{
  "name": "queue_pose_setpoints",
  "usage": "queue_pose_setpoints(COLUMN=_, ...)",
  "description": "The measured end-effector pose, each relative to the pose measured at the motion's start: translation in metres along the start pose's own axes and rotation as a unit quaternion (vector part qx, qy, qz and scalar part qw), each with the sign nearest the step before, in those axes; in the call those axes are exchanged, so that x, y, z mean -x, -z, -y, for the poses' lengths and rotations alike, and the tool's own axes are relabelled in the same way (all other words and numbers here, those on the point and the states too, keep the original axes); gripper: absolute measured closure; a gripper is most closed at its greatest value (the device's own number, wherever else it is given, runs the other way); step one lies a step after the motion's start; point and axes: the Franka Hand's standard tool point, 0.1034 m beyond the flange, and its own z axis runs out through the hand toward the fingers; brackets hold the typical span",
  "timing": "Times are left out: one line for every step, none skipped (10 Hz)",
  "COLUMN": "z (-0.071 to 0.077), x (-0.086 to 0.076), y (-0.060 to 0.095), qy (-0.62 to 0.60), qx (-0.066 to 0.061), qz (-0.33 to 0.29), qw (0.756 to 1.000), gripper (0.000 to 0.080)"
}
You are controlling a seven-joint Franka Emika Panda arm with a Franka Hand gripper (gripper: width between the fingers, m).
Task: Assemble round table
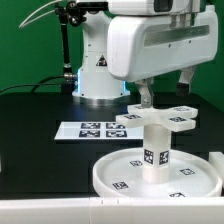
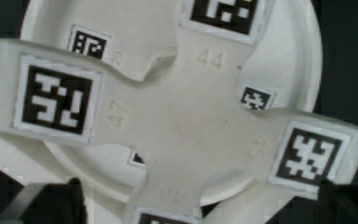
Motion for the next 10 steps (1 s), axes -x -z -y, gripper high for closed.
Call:
queue_pose_setpoints(z=-0.002, x=0.001, y=0.000, qy=0.052, qx=0.003, qz=0.003, qw=0.999, gripper=0.0151)
queue_pose_setpoints(z=-0.002, x=0.000, y=-0.001, qy=0.083, qx=0.012, qz=-0.003, qw=0.996, gripper=0.0151)
queue_pose_setpoints(z=-0.002, x=0.000, y=-0.001, qy=0.129, qx=0.016, qz=-0.004, qw=0.992, gripper=0.0151)
queue_pose_setpoints(z=-0.003, x=0.001, y=-0.001, qy=0.167, qx=0.022, qz=-0.004, qw=0.986, gripper=0.0151)
queue_pose_setpoints(z=-0.001, x=0.003, y=-0.002, qy=0.201, qx=0.023, qz=-0.002, qw=0.979, gripper=0.0151)
queue_pose_setpoints(z=0.001, x=0.006, y=-0.004, qy=0.226, qx=0.020, qz=0.001, qw=0.974, gripper=0.0151)
queue_pose_setpoints(z=0.002, x=0.009, y=-0.007, qy=0.223, qx=0.018, qz=0.003, qw=0.975, gripper=0.0151)
queue_pose_setpoints(z=0.002, x=0.010, y=-0.009, qy=0.222, qx=0.016, qz=0.004, qw=0.975, gripper=0.0151)
queue_pose_setpoints(z=0.002, x=0.011, y=-0.010, qy=0.220, qx=0.016, qz=0.005, qw=0.975, gripper=0.0151)
queue_pose_setpoints(z=0.002, x=0.011, y=-0.012, qy=0.217, qx=0.015, qz=0.006, qw=0.976, gripper=0.0151)
